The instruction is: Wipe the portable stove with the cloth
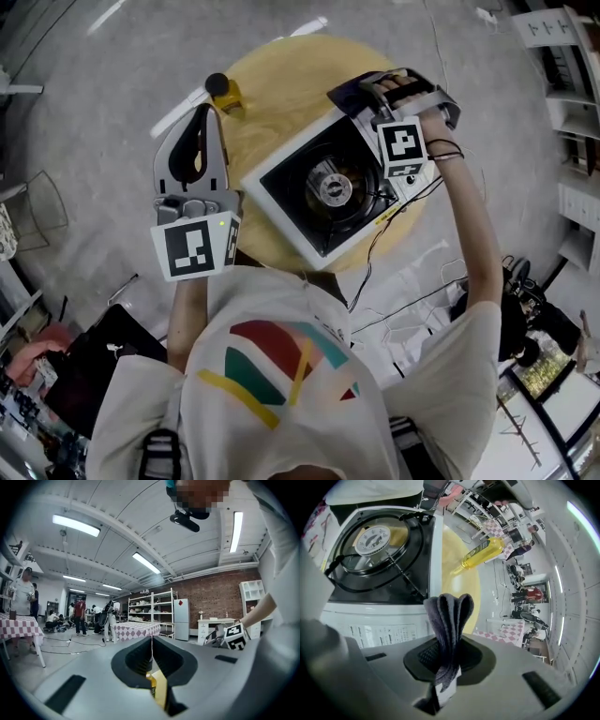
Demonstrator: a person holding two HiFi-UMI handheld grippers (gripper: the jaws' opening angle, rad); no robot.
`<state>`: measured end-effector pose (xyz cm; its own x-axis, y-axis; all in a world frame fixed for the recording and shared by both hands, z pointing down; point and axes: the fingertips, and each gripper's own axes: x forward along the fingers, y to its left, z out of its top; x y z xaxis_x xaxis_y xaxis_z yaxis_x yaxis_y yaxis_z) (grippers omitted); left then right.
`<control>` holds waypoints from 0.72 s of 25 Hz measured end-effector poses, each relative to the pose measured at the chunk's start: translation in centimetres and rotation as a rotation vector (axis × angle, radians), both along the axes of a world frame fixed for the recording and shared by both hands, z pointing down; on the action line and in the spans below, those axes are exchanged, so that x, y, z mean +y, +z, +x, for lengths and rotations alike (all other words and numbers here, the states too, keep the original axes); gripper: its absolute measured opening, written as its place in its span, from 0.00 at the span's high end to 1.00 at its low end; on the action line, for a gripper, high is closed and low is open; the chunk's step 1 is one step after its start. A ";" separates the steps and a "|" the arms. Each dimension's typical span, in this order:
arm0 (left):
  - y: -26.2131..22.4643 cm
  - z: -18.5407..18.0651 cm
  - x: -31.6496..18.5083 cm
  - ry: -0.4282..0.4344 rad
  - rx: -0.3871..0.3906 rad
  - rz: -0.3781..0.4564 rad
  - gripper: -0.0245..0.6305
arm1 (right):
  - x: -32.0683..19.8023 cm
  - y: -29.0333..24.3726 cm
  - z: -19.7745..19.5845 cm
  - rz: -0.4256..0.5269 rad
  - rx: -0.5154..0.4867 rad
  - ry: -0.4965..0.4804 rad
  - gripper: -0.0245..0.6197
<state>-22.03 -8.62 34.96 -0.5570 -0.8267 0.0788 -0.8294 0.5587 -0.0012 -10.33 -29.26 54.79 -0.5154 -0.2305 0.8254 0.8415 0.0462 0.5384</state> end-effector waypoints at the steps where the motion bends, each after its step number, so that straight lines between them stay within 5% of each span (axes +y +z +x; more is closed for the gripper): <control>1: -0.1 0.3 -0.1 0.003 -0.004 -0.001 0.95 | 0.0 0.2 0.4 -0.003 0.001 0.001 0.91; 18: -1.4 5.0 -2.9 0.099 -0.045 0.011 0.95 | 1.0 0.5 9.2 -0.040 0.000 0.021 0.91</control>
